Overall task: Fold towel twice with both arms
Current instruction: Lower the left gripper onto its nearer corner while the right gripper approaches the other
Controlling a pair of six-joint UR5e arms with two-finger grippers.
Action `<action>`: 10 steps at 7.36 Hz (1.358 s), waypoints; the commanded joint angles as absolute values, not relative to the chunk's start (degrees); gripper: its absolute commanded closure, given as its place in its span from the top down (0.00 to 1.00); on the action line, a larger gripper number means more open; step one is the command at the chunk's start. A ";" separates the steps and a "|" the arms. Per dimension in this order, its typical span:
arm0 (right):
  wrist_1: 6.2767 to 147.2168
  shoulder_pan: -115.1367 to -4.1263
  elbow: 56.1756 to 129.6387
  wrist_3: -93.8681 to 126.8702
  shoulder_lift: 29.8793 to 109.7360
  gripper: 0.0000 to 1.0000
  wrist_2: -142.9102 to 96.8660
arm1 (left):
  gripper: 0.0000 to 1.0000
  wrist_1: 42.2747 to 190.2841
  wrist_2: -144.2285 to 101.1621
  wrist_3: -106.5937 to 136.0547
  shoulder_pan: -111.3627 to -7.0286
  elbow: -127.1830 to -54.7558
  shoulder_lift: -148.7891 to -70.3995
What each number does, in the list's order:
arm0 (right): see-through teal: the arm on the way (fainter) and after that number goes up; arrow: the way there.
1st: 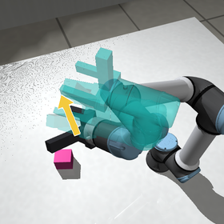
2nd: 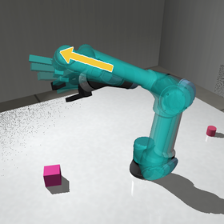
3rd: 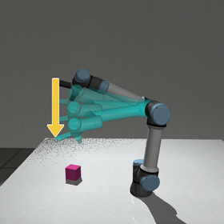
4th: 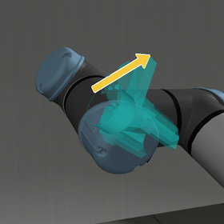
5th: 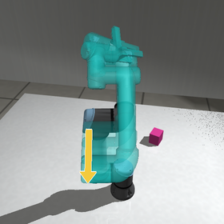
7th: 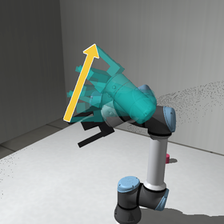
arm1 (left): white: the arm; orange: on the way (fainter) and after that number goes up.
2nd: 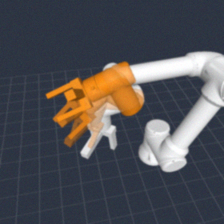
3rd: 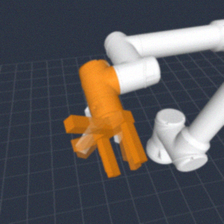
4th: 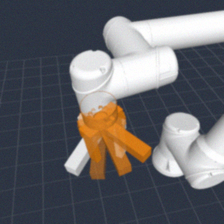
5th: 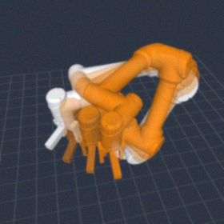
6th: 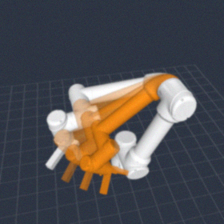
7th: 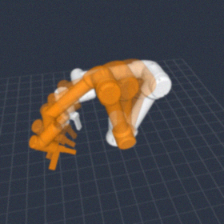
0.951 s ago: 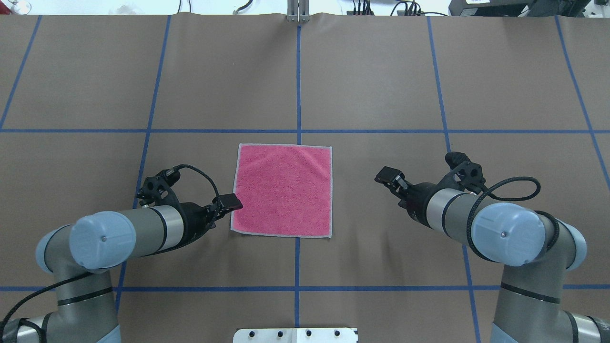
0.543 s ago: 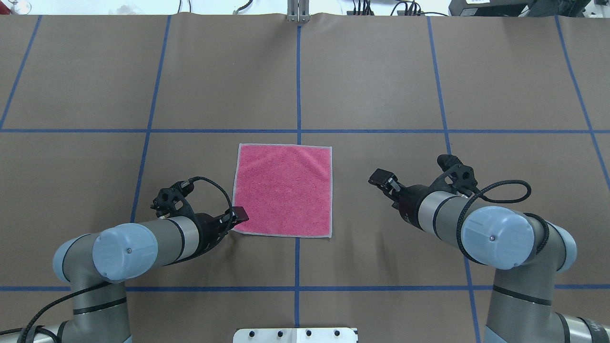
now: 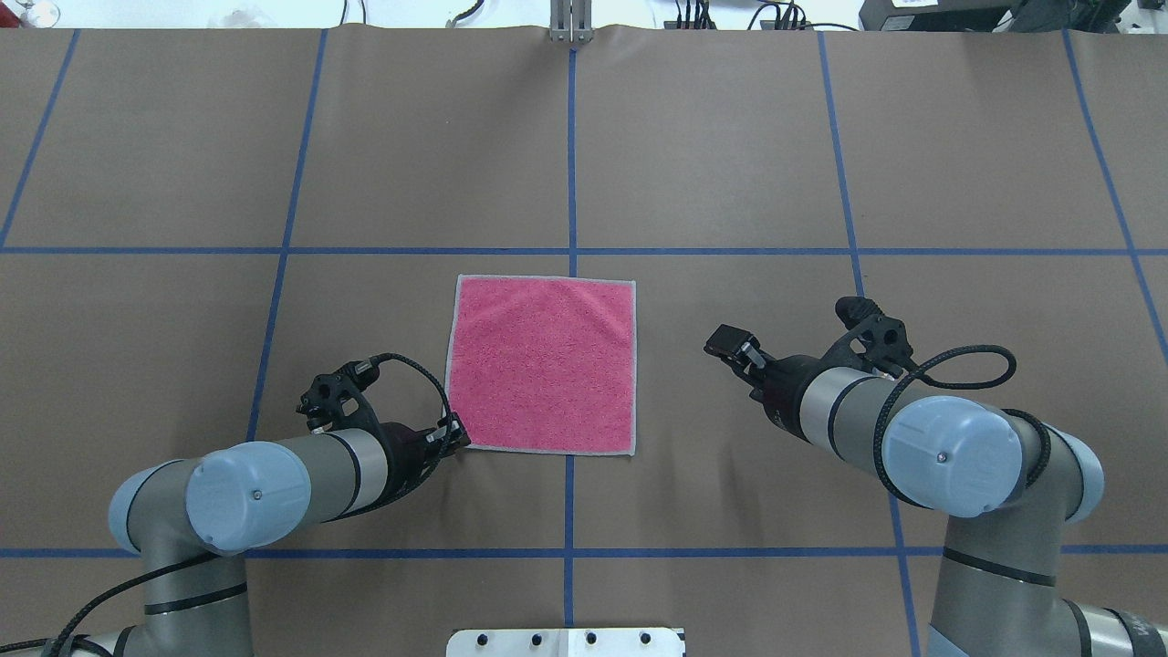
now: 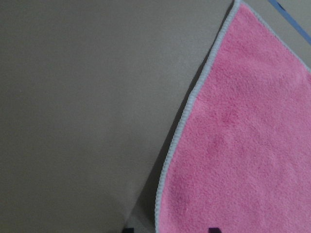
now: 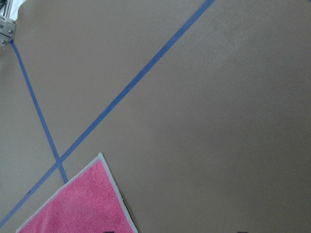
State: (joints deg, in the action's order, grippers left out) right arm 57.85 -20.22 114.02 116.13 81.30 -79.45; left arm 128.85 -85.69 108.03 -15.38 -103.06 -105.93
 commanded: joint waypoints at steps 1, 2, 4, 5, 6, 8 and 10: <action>57.83 -20.21 114.08 116.02 81.21 0.88 -79.45 | 0.22 128.85 -85.69 107.76 -15.38 -103.18 -105.82; 57.83 -20.21 114.08 116.02 81.21 0.88 -79.45 | 0.23 128.85 -85.69 107.67 -15.47 -103.18 -105.65; 57.83 -20.30 114.08 116.02 81.30 0.88 -79.45 | 0.33 128.85 -85.78 107.49 -15.56 -103.18 -105.38; 57.83 -20.22 114.08 116.02 81.30 0.88 -79.45 | 0.32 128.85 -85.78 107.40 -15.56 -103.10 -105.38; 57.83 -20.30 114.08 116.02 81.30 0.88 -79.45 | 0.31 128.85 -85.78 107.40 -15.64 -103.10 -105.38; 57.83 -20.30 114.08 115.93 81.30 0.88 -79.45 | 0.18 128.85 -85.78 107.40 -15.73 -103.10 -105.38; 58.01 -20.13 114.00 116.19 81.21 0.76 -79.63 | 0.00 128.85 -85.78 107.40 -15.91 -103.10 -105.38</action>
State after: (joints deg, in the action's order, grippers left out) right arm 57.91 -20.22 114.07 116.03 81.25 -79.50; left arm 128.85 -85.78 107.40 -15.81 -103.10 -105.38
